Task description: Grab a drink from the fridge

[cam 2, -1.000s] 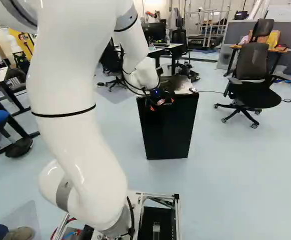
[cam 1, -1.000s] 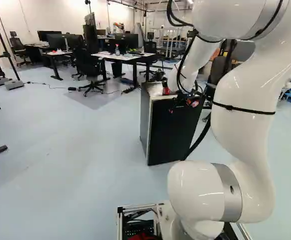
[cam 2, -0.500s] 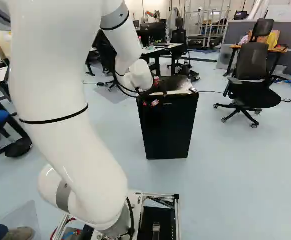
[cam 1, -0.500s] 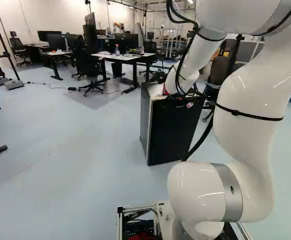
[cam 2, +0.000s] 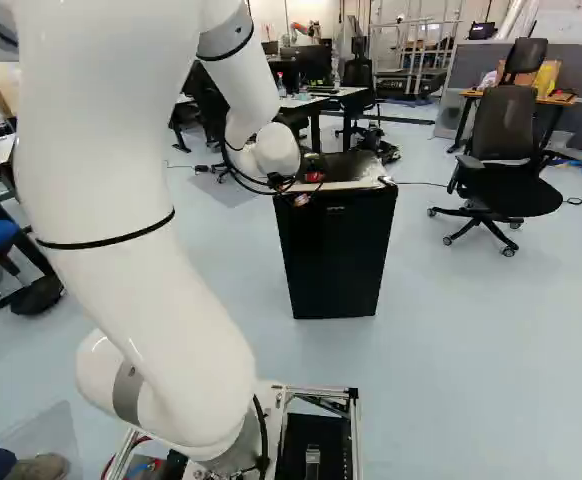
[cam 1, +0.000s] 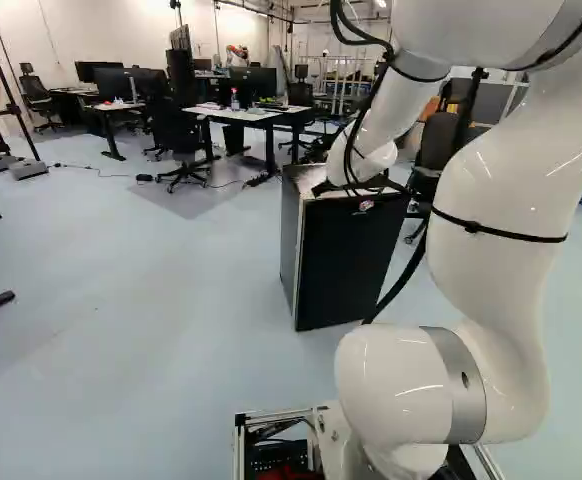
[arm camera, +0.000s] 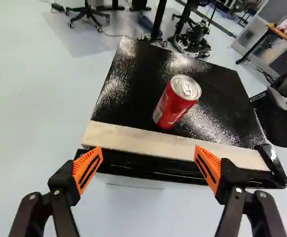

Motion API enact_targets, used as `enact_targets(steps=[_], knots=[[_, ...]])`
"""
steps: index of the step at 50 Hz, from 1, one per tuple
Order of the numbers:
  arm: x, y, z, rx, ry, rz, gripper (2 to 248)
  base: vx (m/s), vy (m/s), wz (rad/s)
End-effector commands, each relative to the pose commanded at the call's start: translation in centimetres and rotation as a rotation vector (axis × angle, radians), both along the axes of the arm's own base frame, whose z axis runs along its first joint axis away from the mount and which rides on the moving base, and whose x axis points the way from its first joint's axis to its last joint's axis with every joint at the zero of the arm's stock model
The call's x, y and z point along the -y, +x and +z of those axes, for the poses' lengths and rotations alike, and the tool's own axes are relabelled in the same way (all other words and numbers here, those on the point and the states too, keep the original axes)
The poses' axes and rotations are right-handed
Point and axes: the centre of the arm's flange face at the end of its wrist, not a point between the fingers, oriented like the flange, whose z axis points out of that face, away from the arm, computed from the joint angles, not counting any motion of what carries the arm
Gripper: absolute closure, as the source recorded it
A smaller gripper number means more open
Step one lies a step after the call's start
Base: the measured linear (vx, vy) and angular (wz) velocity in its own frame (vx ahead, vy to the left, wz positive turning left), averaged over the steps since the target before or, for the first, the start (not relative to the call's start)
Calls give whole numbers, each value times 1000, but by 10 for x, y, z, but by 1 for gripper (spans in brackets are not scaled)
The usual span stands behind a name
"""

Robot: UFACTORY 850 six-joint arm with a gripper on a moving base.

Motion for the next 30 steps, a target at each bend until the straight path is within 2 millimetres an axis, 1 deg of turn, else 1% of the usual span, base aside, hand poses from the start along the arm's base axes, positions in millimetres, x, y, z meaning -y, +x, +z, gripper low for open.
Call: enact_targets(steps=[11, 25, 30], knots=[[1, 3, 5, 70, 73, -58, 3, 0, 0, 0], [1, 4, 6, 81, 197, -144, 3, 0, 0, 0], [1, 4, 6, 82, 197, -144, 3, 0, 0, 0]])
